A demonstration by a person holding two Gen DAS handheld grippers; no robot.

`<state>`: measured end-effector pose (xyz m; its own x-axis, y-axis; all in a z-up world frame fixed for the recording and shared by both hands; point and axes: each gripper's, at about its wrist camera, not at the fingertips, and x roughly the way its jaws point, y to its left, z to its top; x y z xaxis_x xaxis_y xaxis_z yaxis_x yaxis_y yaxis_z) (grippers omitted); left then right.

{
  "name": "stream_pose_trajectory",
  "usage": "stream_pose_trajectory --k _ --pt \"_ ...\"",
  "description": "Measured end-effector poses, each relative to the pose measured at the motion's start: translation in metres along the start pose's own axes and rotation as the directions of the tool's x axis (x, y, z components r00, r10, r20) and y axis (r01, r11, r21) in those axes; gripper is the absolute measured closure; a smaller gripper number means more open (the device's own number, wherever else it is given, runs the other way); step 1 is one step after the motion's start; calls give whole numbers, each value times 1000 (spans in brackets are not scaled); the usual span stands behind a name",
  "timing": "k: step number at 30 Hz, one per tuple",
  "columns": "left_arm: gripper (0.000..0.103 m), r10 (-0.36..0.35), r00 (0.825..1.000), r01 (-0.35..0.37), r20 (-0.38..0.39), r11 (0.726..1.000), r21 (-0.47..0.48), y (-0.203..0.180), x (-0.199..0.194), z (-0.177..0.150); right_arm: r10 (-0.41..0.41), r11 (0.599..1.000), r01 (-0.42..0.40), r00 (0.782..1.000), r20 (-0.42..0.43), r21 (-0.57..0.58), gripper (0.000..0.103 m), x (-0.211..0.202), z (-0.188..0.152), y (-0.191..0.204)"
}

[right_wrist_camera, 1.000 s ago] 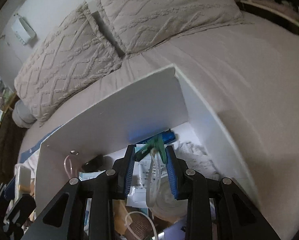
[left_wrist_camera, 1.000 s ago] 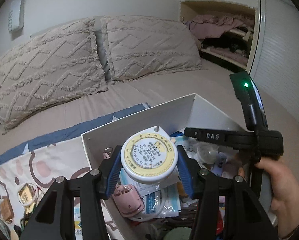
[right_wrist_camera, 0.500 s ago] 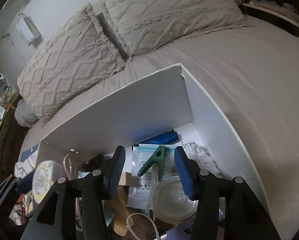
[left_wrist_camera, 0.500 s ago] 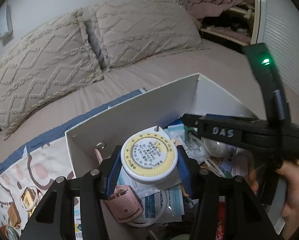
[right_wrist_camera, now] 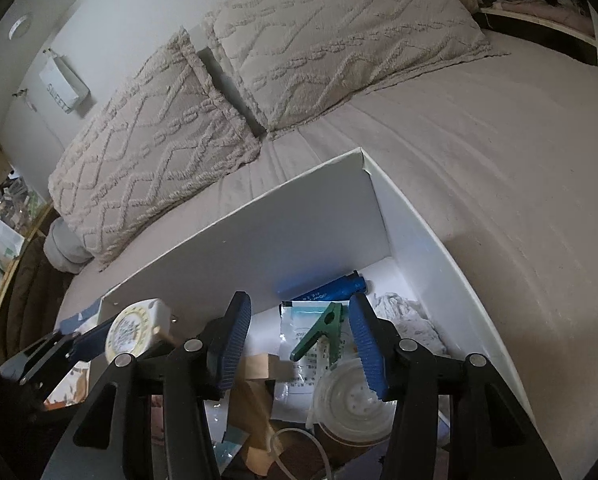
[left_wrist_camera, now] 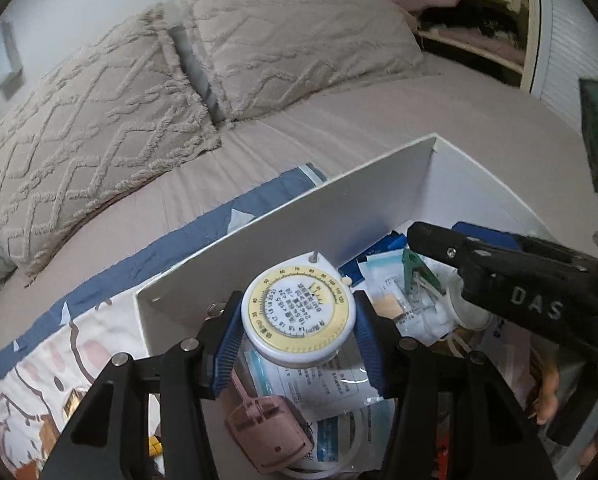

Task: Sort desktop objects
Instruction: 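Lower the clothespin into the box with right tool while left tool lowers tape measure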

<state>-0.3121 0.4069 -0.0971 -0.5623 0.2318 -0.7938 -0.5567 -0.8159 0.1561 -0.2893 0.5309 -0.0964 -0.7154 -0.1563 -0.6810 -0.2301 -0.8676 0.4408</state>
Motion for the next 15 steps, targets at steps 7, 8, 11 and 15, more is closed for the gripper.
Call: stream_pose_trajectory --k 7,8,11,15 --pt "51 41 997 -34 -59 993 113 -16 20 5 7 1000 -7 1000 -5 -10 52 2 -2 4" --pt "51 55 997 -48 -60 991 124 -18 21 6 4 1000 -4 1000 -7 -12 52 3 -2 4" --pt "51 85 995 -78 -43 986 150 -21 23 8 1 1000 -1 1000 -14 -12 52 3 -3 3" --pt "50 84 996 -82 -9 987 139 -18 21 12 9 1000 -9 1000 -13 -16 52 3 -3 4"
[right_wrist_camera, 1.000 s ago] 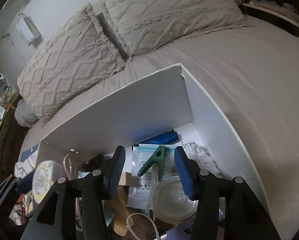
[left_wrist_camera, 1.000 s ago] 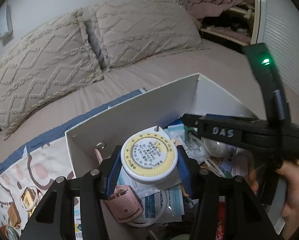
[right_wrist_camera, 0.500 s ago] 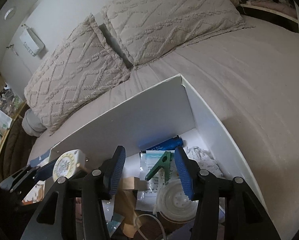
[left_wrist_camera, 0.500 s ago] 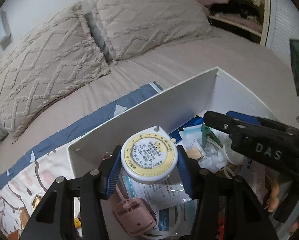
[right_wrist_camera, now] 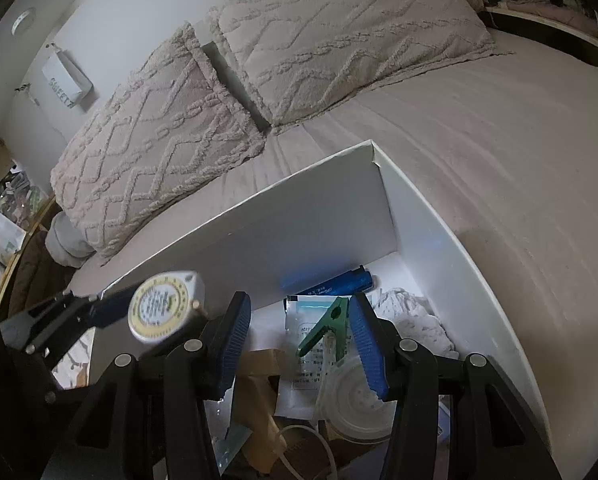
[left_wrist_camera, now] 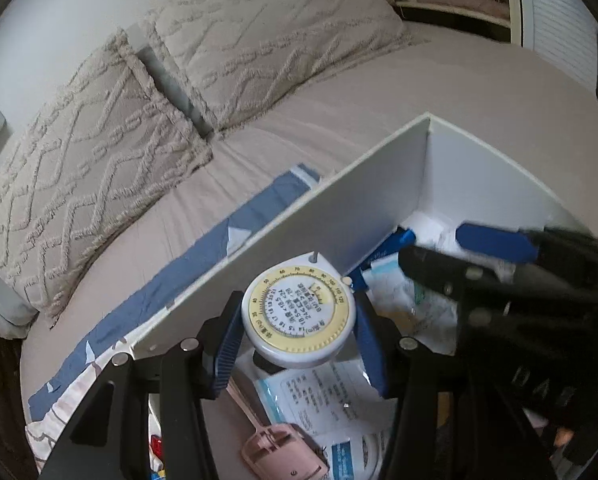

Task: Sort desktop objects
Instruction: 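Lower the clothespin into the box with right tool while left tool lowers tape measure, then open the left tool to drop the tape measure while right tool releases clothespin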

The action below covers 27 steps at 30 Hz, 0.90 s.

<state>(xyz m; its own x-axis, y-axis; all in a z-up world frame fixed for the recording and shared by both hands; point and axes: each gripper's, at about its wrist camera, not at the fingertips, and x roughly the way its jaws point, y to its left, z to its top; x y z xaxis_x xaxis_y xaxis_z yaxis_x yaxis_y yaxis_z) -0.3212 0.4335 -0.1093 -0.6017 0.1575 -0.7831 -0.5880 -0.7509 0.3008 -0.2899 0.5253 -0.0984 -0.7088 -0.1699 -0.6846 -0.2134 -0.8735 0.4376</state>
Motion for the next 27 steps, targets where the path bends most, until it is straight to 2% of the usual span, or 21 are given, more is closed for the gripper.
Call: stream_pose_trajectory --k 1,3,5,13,19,27 --pt "48 2 1000 -2 -1 1000 2 0 1 1 5 1000 -5 1000 1 -3 52 0 0 1" --pt "34 2 1000 -2 -9 1000 14 -2 2 0 7 1000 -7 1000 2 -6 52 0 -1 2" --pt "30 -6 1000 6 -6 1000 19 -2 1 0 8 1000 -8 1000 3 -6 52 0 -1 2" --pt "30 -3 1000 3 3 999 -35 7 -4 -4 8 1000 -8 1000 -1 -21 52 0 -3 5" --pt "30 5 1000 -5 1 999 -42 8 -10 -10 8 1000 -8 1000 -10 -13 52 2 -3 4" --pt "30 15 1000 -15 2 997 -77 15 -19 -23 -45 998 43 999 -25 -55 52 -1 -8 12"
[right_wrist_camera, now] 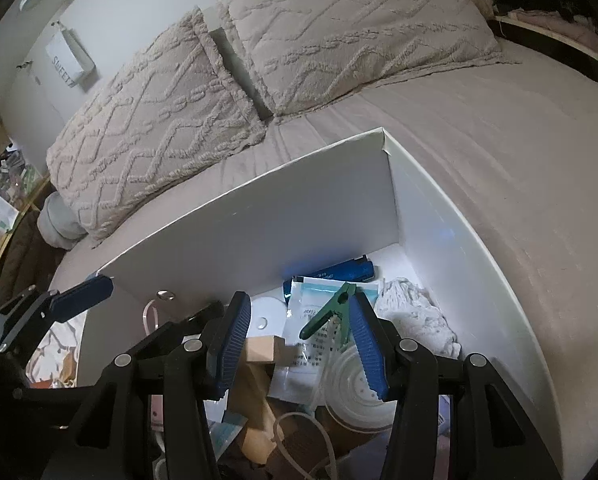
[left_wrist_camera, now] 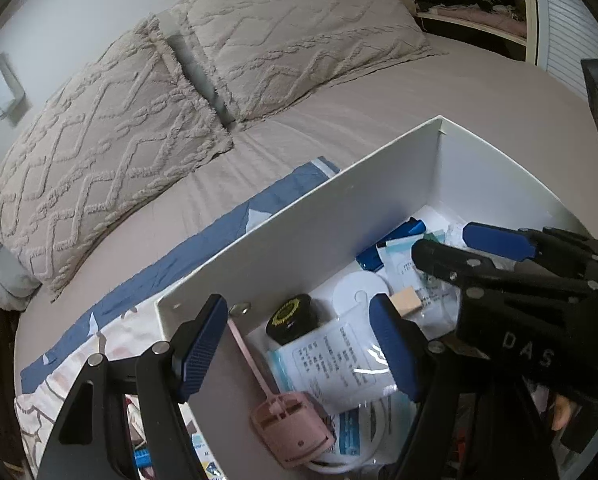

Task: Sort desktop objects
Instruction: 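Open the left tool to drop the tape measure while right tool releases clothespin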

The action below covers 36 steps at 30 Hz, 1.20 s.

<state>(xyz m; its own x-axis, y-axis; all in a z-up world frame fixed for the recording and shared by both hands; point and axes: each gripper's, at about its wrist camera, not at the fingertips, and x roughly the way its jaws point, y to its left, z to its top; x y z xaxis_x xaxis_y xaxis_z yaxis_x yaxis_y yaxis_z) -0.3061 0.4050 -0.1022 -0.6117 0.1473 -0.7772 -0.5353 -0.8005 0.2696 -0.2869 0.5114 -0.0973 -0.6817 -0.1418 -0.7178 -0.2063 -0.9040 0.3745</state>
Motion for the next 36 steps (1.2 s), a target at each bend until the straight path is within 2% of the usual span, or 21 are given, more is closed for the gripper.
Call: stream_pose_trajectory --k 4,7,11,15,24,33,34,36 --pt "30 8 1000 -8 10 1000 -4 4 -9 -2 -9 1000 9 1000 -9 0 52 -7 0 2" --pt "30 5 1000 -5 14 1000 -14 7 -15 -1 -31 1000 30 999 16 7 52 -16 2 4" --pt "30 9 1000 -8 26 1000 -29 14 -27 1 -11 1000 10 1000 14 28 52 -29 9 9" --pt "30 5 999 -2 44 999 -52 24 -42 0 -68 997 69 997 36 -30 52 -44 12 23" --pt "30 -4 999 8 48 996 -93 35 -64 -8 -108 992 107 994 -5 -61 52 -60 -3 27" --pt "29 -29 997 38 77 993 -116 33 -89 -13 -137 987 137 991 2 -88 52 -86 -13 35" --pt "29 -29 996 39 80 992 -122 33 -92 -14 -142 985 141 990 1 -95 52 -89 -14 36" --pt "14 -28 995 41 92 988 -146 34 -97 -17 -147 984 146 989 2 -102 51 -93 -16 39"
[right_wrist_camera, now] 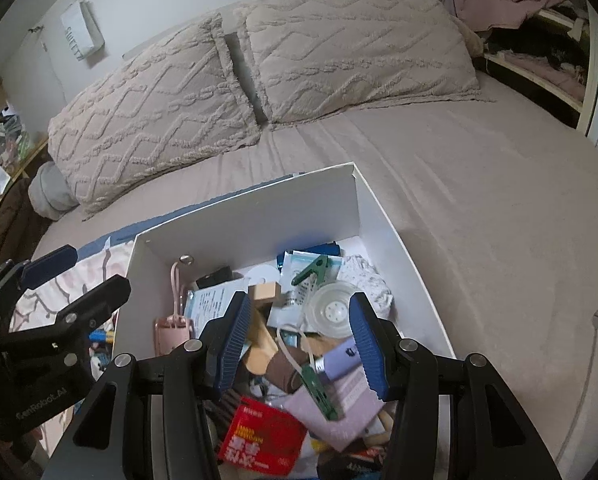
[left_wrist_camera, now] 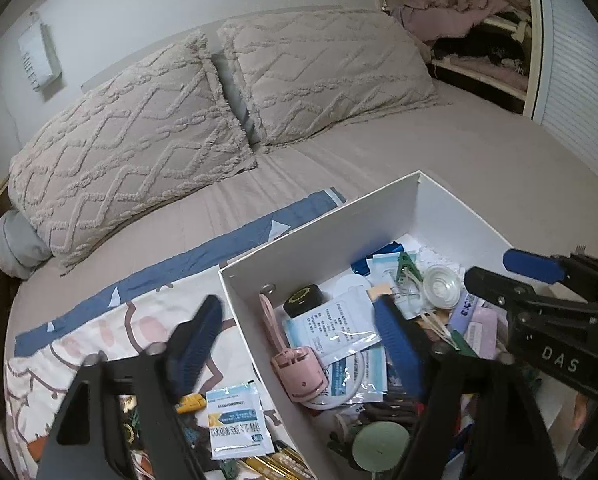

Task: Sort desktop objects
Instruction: 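Open the left tool to drop the tape measure while right tool releases clothespin, then withdraw both tools from the box back toward the pile on the bed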

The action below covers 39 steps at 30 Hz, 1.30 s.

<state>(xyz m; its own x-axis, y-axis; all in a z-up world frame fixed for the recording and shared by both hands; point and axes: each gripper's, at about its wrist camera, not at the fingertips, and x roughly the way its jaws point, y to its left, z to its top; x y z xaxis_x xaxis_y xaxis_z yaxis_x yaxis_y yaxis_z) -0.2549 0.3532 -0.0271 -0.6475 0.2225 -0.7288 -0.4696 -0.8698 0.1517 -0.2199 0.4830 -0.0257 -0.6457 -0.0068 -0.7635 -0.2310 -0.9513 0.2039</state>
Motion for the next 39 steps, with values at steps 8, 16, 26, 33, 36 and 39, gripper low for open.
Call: stream_pose_trajectory --k 8,16,26,33,36,39 --pt "0 21 1000 -21 -1 993 -113 22 -18 -7 -24 999 24 1000 15 26 2 -23 -10 -8" --pt "0 7 1000 -8 -7 991 -133 33 -36 -21 -53 999 54 998 29 -10 0 -46 -20 -3" --pt "0 12 1000 -9 16 987 -161 57 -64 -34 -70 997 71 997 45 -16 0 -68 -29 5" --pt "0 38 999 -32 27 982 -185 84 -82 -50 -71 997 73 996 58 -21 0 -79 -34 17" --pt "0 42 999 -37 20 977 -209 99 -86 -58 -69 997 71 995 70 -31 0 -83 -37 27" --pt "0 56 998 -51 18 973 -226 114 -91 -67 -62 997 66 996 65 -50 0 -84 -39 40"
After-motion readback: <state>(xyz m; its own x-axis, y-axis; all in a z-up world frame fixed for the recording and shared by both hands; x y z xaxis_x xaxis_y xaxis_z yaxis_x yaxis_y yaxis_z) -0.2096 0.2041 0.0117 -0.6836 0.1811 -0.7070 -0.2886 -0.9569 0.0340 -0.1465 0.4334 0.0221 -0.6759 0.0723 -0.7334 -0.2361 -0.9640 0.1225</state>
